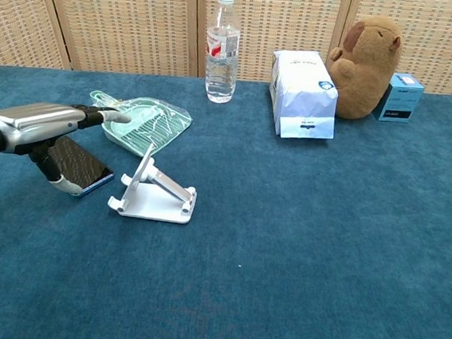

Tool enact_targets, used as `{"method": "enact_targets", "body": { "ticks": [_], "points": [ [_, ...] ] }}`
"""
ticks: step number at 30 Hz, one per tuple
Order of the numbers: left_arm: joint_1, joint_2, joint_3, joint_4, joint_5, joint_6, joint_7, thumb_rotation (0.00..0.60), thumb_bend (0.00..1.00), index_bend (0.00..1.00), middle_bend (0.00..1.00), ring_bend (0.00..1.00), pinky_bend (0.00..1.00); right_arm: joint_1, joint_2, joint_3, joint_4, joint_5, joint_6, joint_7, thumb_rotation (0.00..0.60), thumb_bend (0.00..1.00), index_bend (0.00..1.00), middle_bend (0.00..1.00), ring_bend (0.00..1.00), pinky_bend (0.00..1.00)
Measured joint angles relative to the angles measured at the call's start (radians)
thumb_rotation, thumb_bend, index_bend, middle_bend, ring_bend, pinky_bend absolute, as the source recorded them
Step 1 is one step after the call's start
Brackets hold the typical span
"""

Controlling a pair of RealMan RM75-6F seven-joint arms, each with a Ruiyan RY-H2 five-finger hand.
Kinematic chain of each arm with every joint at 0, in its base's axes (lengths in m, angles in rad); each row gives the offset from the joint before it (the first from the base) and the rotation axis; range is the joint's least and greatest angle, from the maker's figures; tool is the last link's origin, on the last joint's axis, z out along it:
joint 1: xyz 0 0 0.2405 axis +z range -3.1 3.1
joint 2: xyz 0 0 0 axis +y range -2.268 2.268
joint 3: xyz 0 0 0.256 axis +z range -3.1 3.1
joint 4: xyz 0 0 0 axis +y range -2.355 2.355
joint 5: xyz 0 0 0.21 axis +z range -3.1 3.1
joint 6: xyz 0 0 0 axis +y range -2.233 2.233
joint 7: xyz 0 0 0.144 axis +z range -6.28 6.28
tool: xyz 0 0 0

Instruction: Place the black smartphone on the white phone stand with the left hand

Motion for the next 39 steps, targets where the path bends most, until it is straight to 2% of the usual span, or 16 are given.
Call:
{"method": "enact_targets", "body": {
  "ticks": [6, 10, 15, 22, 27, 39],
  "points": [
    [-0.017, 0.057, 0.016, -0.019, 0.016, -0.010, -0.053, 0.600, 0.00, 0.00, 0.00, 0.00, 0.00, 0.002, -0.001, 0.002, 0.002, 0.007, -0.006, -0.002, 0.600, 0.08, 0.00, 0.00, 0.00, 0.00],
    [-0.023, 0.088, 0.033, -0.013, 0.029, -0.012, -0.124, 0.600, 0.00, 0.02, 0.07, 0.05, 0.01, 0.005, -0.004, 0.003, 0.001, 0.011, -0.012, -0.011, 0.600, 0.08, 0.00, 0.00, 0.00, 0.00],
    [-0.041, 0.109, 0.061, 0.024, 0.042, -0.047, -0.216, 0.600, 0.00, 0.06, 0.08, 0.06, 0.01, 0.008, -0.007, 0.003, 0.000, 0.016, -0.020, -0.025, 0.600, 0.08, 0.00, 0.00, 0.00, 0.00],
    [-0.069, 0.095, 0.097, 0.101, 0.066, -0.084, -0.256, 0.600, 0.00, 0.06, 0.09, 0.07, 0.01, 0.013, -0.011, 0.006, 0.001, 0.026, -0.033, -0.034, 0.600, 0.08, 0.00, 0.00, 0.00, 0.00],
    [-0.079, 0.078, 0.117, 0.131, 0.080, -0.096, -0.280, 0.600, 0.00, 0.07, 0.09, 0.13, 0.03, 0.014, -0.012, 0.006, 0.002, 0.029, -0.037, -0.034, 0.600, 0.08, 0.00, 0.00, 0.00, 0.00],
    [-0.100, 0.041, 0.140, 0.171, 0.091, -0.111, -0.274, 0.600, 0.00, 0.09, 0.11, 0.13, 0.03, 0.015, -0.008, 0.006, 0.004, 0.031, -0.041, -0.021, 0.600, 0.09, 0.00, 0.00, 0.00, 0.00]
  ]
}}
